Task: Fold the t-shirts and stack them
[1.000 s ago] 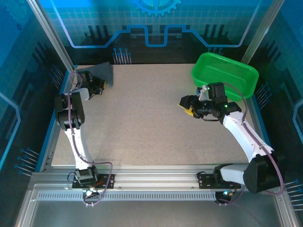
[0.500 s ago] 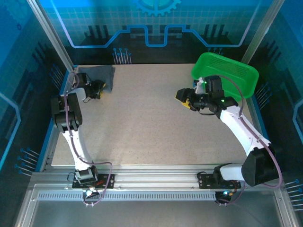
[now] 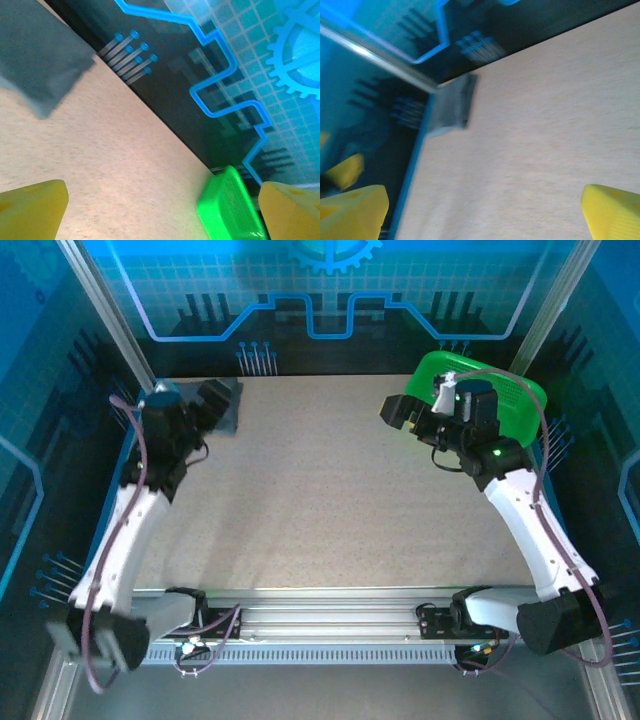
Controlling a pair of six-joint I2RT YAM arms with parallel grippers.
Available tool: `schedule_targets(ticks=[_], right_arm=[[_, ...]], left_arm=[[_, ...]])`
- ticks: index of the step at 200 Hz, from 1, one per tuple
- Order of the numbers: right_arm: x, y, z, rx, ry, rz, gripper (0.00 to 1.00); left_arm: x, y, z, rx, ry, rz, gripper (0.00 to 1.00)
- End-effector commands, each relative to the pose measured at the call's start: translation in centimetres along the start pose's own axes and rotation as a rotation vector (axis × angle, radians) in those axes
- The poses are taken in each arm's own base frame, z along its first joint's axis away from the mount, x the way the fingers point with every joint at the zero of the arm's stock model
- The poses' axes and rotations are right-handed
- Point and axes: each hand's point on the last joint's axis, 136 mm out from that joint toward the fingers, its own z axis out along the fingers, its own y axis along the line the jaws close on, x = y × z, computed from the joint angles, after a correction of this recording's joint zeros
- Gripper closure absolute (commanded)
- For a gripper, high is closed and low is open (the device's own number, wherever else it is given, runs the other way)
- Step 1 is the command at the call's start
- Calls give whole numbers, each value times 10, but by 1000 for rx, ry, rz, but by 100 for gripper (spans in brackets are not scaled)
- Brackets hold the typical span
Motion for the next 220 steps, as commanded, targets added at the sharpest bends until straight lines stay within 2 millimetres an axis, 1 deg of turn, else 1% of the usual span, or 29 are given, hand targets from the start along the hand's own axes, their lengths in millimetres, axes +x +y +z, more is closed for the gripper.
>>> schedule_targets(ticks=[1,6,11,17,24,25,28,31,37,42,47,60,72,79,86,97,108,123,145,157,164,170,174,186,192,197,203,212,220], right_arm=[[-3,-73,-35,429,-58,-129,0],[-2,-86,-36,487,-72,-172,0],[1,-93,-34,500,-84,-233,0],[2,-98,-30,484,-109,-307,0],[12,-111,-25,497,-139,-378,0],[8,-110,-26,498,-160,-390,0],[14,-118,-23,511,-175,-424,0],[14,-122,-22,525,-213,-456,0],[28,-142,-16,570,-240,-531,0],[33,-153,-14,594,-276,-563,0],[41,-164,-12,610,-286,-570,0],[65,-191,-2,619,-243,-562,0],[80,-208,3,653,-182,-564,0],[89,-215,8,657,-148,-562,0],[95,-220,14,643,-136,-560,0],[100,-226,20,626,-140,-550,0],[101,-232,26,617,-141,-539,0],[96,-236,36,594,-166,-529,0],[81,-235,51,550,-198,-540,0],[74,-235,59,523,-213,-545,0],[71,-236,64,523,-198,-561,0],[69,-236,67,517,-196,-577,0],[67,-237,68,512,-197,-585,0],[66,-238,71,478,-214,-586,0],[68,-242,72,466,-215,-570,0],[70,-245,71,454,-228,-563,0],[73,-248,70,446,-246,-556,0],[75,-252,70,441,-265,-550,0],[76,-253,71,437,-279,-552,0]], left_arm=[[3,109,-33,-484,-224,198,1],[8,118,-37,-493,-231,234,1],[14,126,-38,-488,-230,275,1],[23,132,-34,-464,-217,345,1],[36,145,-28,-449,-189,447,1],[39,148,-28,-450,-182,468,1],[43,153,-27,-452,-174,507,1],[46,160,-27,-465,-165,541,1],[51,173,-28,-490,-157,594,1],[54,180,-27,-500,-154,651,1],[57,184,-24,-491,-153,697,1],[68,183,-10,-396,-184,789,1],[75,188,1,-330,-203,836,1],[76,194,6,-316,-210,820,1],[75,208,11,-345,-194,771,1],[75,213,22,-343,-136,739,1],[71,211,33,-330,-134,725,1],[66,207,51,-288,-131,695,1],[56,201,77,-234,-165,650,1],[53,196,90,-219,-151,689,1],[49,196,94,-206,-180,694,1],[52,200,96,-207,-182,690,1],[52,199,96,-197,-190,698,1],[65,193,94,-124,-175,730,1],[70,192,89,-77,-209,739,1],[74,196,85,-60,-240,738,1],[72,198,79,-31,-302,737,1],[77,202,80,-44,-254,728,1],[76,201,83,-61,-228,728,1]])
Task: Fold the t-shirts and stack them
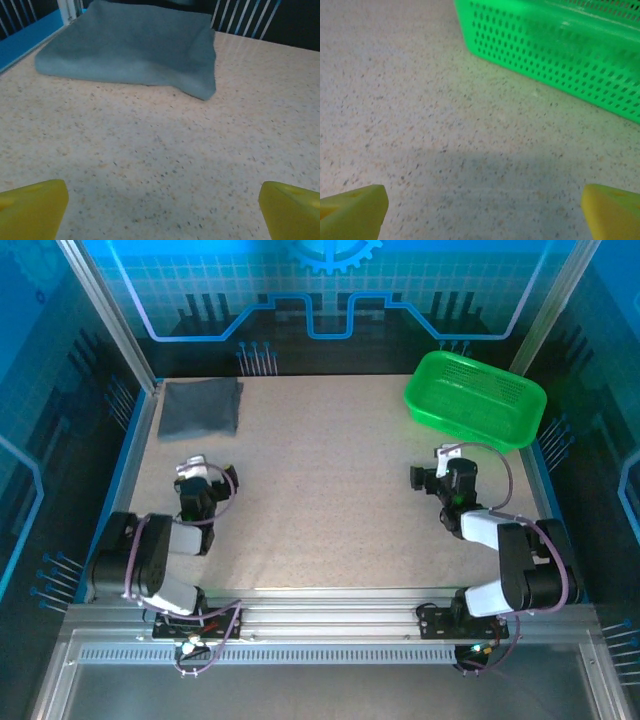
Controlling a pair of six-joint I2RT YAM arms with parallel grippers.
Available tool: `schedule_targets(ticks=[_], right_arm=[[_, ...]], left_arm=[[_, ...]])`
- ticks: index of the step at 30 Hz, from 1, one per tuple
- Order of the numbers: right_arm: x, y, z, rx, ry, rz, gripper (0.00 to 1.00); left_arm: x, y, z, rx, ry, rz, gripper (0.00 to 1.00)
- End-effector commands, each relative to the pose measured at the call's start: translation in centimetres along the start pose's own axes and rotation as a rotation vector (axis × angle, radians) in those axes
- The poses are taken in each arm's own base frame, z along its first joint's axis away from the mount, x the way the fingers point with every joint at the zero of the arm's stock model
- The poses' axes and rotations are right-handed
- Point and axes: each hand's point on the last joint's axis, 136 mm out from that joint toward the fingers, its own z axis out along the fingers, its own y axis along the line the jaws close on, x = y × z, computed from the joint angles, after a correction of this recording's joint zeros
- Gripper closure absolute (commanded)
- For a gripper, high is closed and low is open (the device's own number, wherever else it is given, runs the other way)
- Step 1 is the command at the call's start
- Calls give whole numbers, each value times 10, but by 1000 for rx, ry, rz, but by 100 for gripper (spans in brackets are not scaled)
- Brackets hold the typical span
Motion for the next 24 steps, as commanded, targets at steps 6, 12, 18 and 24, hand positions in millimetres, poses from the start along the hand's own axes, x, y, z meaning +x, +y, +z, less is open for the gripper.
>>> schedule_targets(ticks=[6,12,18,24], right_arm=[[-12,8,6,-20,-84,-31,0],[-12,8,6,-8,-86,-39,0],[-12,9,6,-9,-86,-41,0],[-12,9,6,-11,-86,-40,0]], left_arm=[[-31,-29,18,72,-35,86,1],[-31,-30,17,60,-40,93,1],[-30,-30,17,61,-38,94,1],[-31,-30,17,61,-39,94,1]])
